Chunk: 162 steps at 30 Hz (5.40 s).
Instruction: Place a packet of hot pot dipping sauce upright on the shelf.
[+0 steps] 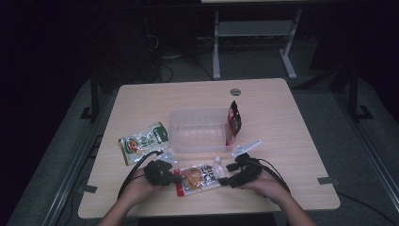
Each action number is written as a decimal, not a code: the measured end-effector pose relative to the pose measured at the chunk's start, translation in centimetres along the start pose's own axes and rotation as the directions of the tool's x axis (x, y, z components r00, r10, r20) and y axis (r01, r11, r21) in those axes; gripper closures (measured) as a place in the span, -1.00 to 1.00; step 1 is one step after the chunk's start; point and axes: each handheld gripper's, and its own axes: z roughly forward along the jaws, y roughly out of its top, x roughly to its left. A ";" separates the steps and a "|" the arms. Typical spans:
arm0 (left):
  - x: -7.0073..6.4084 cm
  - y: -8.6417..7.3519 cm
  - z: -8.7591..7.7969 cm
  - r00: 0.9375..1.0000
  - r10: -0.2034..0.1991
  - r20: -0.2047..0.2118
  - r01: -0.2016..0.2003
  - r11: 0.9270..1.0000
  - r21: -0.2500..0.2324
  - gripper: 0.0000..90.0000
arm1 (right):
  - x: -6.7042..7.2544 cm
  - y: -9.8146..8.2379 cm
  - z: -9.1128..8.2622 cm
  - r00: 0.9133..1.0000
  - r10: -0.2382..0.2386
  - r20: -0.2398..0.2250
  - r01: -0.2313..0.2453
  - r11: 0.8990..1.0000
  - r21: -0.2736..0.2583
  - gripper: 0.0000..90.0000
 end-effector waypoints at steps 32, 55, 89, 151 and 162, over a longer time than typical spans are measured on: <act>0.2 -0.2 0.0 1.000 -0.017 0.018 0.018 1.000 -0.018 1.00 | -1.0 1.7 2.7 0.985 0.049 -0.164 -0.048 0.999 0.005 0.37; 0.0 0.1 -0.1 0.999 -0.004 0.038 0.006 0.999 -0.052 1.00 | 0.9 2.1 0.9 0.952 -0.118 -0.283 0.083 0.988 -0.134 0.97; -3.0 2.5 -0.8 0.986 0.105 0.131 -0.071 0.967 -0.245 0.52 | 2.7 3.6 -4.0 0.942 -0.206 -0.267 0.105 0.931 -0.349 0.99; 0.5 -2.9 -3.9 0.999 0.014 0.045 -0.005 0.982 -0.187 -0.44 | -0.2 15.2 -6.3 0.976 -0.191 -0.108 0.120 0.875 -0.469 0.99; 0.6 -2.9 -3.9 0.999 0.008 0.045 0.001 0.983 -0.186 -0.44 | -0.7 17.5 -3.8 0.976 -0.179 -0.122 0.106 0.886 -0.451 0.99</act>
